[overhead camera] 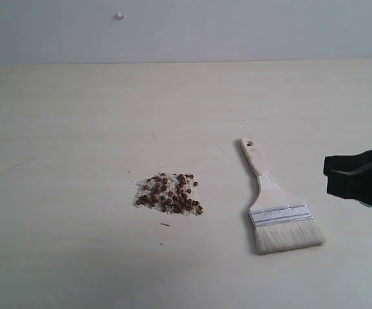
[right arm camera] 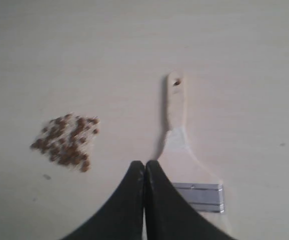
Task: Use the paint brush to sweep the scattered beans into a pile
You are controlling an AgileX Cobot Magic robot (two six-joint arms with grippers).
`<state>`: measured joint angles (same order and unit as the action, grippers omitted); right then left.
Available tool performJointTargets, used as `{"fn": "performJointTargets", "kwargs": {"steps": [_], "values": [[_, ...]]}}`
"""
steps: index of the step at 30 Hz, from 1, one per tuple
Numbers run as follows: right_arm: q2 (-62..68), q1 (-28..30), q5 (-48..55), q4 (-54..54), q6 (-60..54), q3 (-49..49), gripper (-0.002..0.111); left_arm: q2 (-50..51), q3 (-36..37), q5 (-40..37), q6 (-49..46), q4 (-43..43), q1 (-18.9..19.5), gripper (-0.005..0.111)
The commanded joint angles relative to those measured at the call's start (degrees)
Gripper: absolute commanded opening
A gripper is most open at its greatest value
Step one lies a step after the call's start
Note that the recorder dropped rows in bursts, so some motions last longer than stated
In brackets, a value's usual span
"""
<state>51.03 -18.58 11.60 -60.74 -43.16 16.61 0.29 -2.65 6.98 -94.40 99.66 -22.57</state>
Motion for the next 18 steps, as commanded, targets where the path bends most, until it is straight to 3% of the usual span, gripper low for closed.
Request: {"fn": "performJointTargets", "kwargs": {"steps": [1,10,18], "values": [[-3.1,-0.1,5.8,-0.1,-0.2,-0.2,0.000,-0.3,0.1,-0.2,0.2,0.3,-0.3,0.000],[-4.9,0.8,1.0,9.0,-3.9,-0.6,0.000,-0.3,0.1,-0.2,0.2,0.3,-0.3,0.000],[-28.1,18.2,0.4,11.6,-4.9,-9.0,0.000,-0.3,0.1,-0.2,0.2,0.3,-0.3,0.000]]}}
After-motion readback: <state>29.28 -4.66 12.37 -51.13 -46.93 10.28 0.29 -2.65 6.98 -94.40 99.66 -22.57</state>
